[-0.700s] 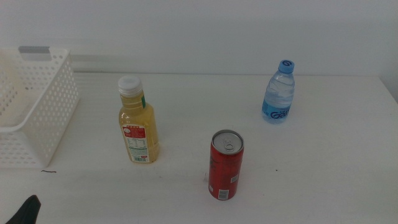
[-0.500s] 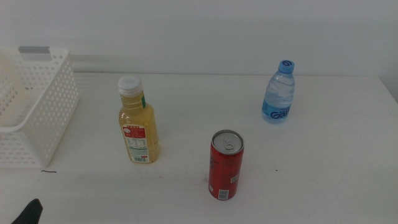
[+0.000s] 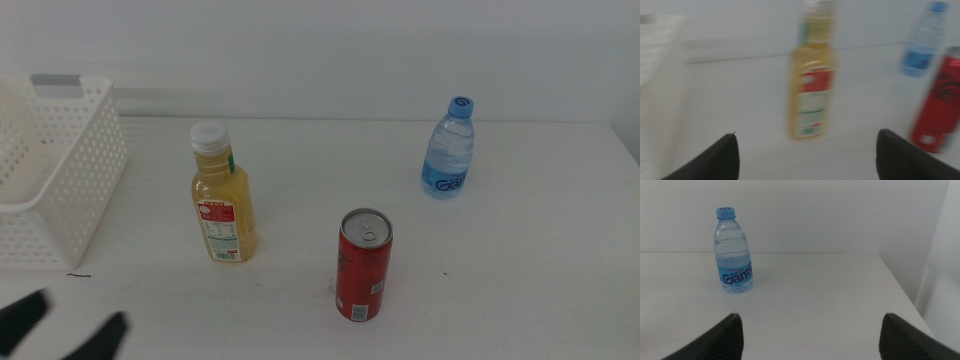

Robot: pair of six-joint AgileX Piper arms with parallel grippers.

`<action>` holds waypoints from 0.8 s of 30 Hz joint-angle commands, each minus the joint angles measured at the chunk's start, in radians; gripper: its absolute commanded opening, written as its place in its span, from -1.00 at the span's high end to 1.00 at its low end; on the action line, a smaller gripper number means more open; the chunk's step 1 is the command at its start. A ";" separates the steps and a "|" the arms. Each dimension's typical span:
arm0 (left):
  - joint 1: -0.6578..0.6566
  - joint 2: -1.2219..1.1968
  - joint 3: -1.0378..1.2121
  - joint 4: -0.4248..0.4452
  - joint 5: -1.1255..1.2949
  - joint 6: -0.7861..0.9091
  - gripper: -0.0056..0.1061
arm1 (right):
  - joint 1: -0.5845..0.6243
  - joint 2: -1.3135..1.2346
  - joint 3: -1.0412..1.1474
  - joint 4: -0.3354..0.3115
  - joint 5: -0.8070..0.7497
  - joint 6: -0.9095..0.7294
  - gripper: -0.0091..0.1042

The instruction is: Use arms to grab the bottles and put them into the dustbin to the left of the table.

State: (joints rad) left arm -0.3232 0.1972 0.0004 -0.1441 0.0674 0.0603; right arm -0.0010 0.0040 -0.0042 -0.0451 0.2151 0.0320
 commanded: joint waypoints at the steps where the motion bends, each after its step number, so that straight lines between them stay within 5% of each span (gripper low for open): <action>1: -0.123 0.141 0.000 -0.003 -0.188 -0.008 -0.78 | 0.005 -0.004 0.004 -0.003 -0.013 -0.003 -0.78; 11: -0.575 0.807 0.000 -0.034 -0.916 -0.006 -0.78 | 0.005 -0.004 0.004 -0.003 -0.013 -0.003 -0.78; 18: -0.614 1.124 0.000 -0.037 -1.267 -0.060 -0.78 | 0.005 -0.004 0.004 -0.003 -0.013 -0.003 -0.78; 24: -0.614 1.254 0.000 -0.064 -1.289 -0.125 -0.78 | 0.005 -0.004 0.004 -0.003 -0.013 -0.003 -0.78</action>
State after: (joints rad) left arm -0.9289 1.4374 -0.0032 -0.1923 -1.1904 -0.0252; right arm -0.0010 0.0040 -0.0042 -0.0451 0.2151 0.0320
